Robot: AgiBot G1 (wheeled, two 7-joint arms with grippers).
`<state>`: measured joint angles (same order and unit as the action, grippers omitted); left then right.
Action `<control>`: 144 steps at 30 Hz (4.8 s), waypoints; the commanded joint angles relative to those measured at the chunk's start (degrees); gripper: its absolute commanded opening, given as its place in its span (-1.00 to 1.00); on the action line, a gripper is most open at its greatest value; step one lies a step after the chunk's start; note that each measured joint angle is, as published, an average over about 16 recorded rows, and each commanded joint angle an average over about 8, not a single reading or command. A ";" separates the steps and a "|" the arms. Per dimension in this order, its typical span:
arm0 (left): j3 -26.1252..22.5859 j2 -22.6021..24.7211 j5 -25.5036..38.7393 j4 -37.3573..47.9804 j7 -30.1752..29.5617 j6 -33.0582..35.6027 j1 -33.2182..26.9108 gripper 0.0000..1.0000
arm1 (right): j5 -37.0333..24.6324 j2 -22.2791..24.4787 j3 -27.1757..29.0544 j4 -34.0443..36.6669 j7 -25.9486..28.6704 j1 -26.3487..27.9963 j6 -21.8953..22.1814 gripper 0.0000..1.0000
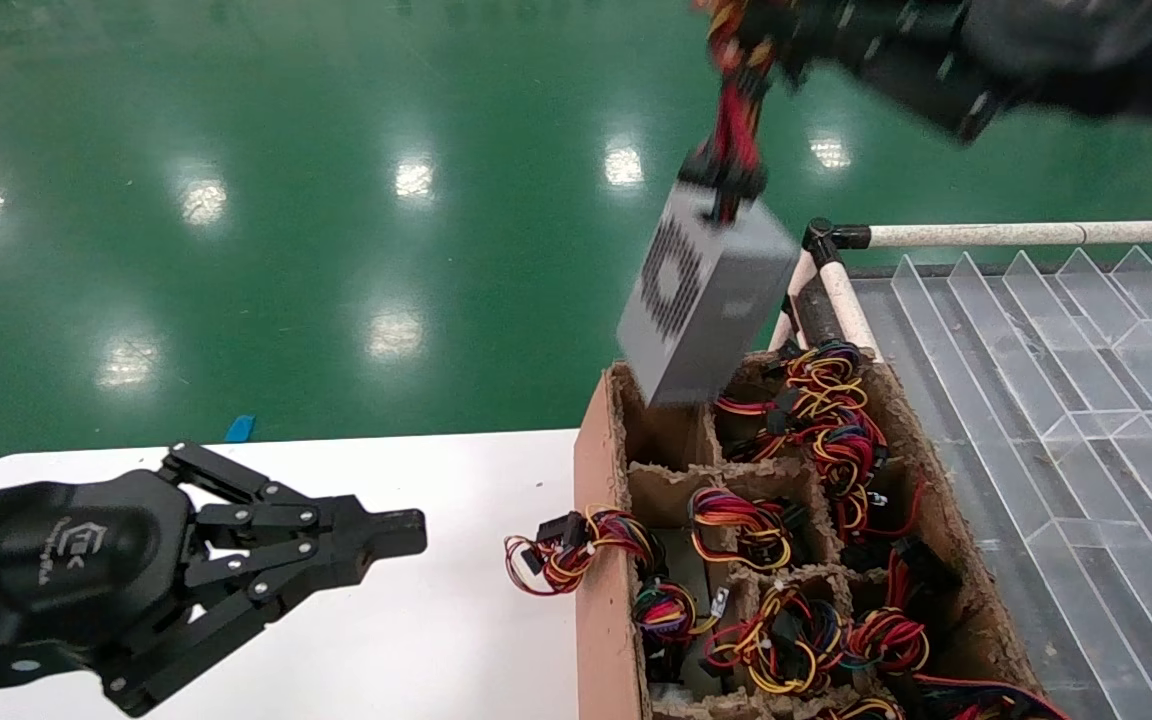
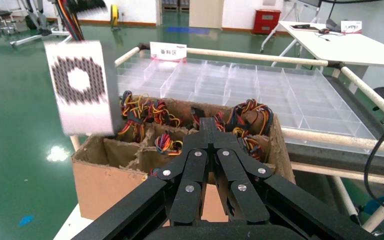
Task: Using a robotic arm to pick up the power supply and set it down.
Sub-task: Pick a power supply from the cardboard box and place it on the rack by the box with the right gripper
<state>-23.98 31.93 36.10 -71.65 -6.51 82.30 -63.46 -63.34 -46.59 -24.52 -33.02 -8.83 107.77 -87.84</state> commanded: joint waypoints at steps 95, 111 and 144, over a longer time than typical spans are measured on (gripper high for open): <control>-0.01 0.00 -0.01 0.00 0.01 0.00 0.00 -1.00 | -19.25 -4.52 -7.43 32.89 -18.06 10.63 42.43 -1.00; -0.01 0.00 -0.01 0.00 0.01 0.00 0.00 -1.00 | -18.44 -6.54 -6.88 32.57 -18.99 9.83 41.82 -1.00; -0.02 -0.01 -0.01 0.00 0.01 -0.01 0.00 -1.00 | -19.49 -6.39 -7.58 32.78 -20.83 9.14 44.59 -1.00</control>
<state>-23.99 31.92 36.09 -71.65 -6.51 82.29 -63.46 -82.50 -53.04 -31.88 -0.31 -29.72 116.98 -42.74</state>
